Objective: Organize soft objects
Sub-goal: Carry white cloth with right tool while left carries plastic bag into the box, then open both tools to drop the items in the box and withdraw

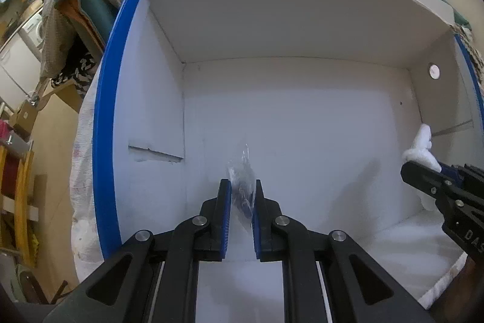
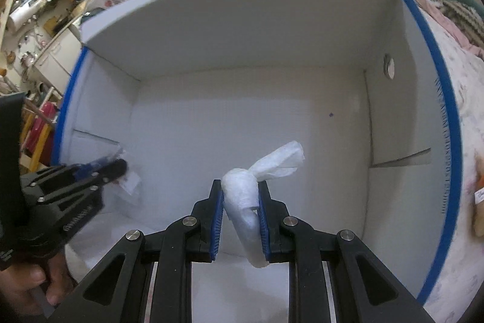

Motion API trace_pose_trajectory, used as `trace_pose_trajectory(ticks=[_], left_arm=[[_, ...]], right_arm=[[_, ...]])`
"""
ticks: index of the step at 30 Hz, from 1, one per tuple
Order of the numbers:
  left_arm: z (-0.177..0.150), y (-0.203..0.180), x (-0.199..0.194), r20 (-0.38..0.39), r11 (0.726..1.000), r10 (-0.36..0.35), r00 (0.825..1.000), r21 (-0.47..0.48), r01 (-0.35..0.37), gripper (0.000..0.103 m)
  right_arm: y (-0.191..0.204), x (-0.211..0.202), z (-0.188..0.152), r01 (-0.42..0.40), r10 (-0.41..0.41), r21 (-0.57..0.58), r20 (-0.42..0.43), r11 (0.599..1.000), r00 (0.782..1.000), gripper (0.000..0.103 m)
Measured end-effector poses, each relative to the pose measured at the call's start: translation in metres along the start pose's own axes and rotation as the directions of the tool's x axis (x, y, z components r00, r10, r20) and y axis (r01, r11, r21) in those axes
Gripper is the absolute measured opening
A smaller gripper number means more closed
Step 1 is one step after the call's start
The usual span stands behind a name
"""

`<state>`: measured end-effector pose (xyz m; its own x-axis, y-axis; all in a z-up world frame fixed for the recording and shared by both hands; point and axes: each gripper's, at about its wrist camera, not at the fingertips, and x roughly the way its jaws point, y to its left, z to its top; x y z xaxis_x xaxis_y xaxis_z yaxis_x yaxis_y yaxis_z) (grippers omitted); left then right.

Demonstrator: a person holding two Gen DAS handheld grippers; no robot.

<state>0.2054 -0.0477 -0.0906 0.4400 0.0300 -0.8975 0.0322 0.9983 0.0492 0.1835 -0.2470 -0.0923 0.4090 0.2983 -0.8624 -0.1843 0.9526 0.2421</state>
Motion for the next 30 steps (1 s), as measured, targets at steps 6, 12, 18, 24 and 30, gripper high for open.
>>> trace_pose_trajectory(ticks=[6, 12, 18, 24, 30], left_arm=[[-0.003, -0.005, 0.001, 0.0, 1.0, -0.011, 1.0, 0.005, 0.011, 0.011], [-0.005, -0.001, 0.007, -0.012, 1.0, -0.014, 1.0, 0.003, 0.014, 0.013], [-0.001, 0.001, 0.013, -0.032, 0.999, -0.03, 0.999, -0.015, 0.03, 0.02], [-0.001, 0.002, 0.009, -0.012, 0.999, -0.048, 0.999, -0.012, 0.047, 0.031], [-0.001, 0.004, -0.002, 0.02, 0.998, -0.057, 0.998, -0.004, 0.057, 0.041]], right_arm=[[-0.005, 0.007, -0.001, -0.013, 0.014, 0.04, -0.014, 0.999, 1.0, 0.023], [-0.009, 0.005, -0.001, -0.011, 0.012, 0.072, -0.017, 0.997, 1.0, 0.066], [-0.004, -0.005, -0.002, -0.004, 0.004, 0.047, 0.016, 0.999, 1.0, 0.066], [-0.002, -0.012, -0.001, -0.002, 0.001, 0.029, 0.027, 1.0, 1.0, 0.066], [0.003, -0.02, 0.001, 0.002, -0.002, 0.012, 0.037, 1.0, 0.999, 0.066]])
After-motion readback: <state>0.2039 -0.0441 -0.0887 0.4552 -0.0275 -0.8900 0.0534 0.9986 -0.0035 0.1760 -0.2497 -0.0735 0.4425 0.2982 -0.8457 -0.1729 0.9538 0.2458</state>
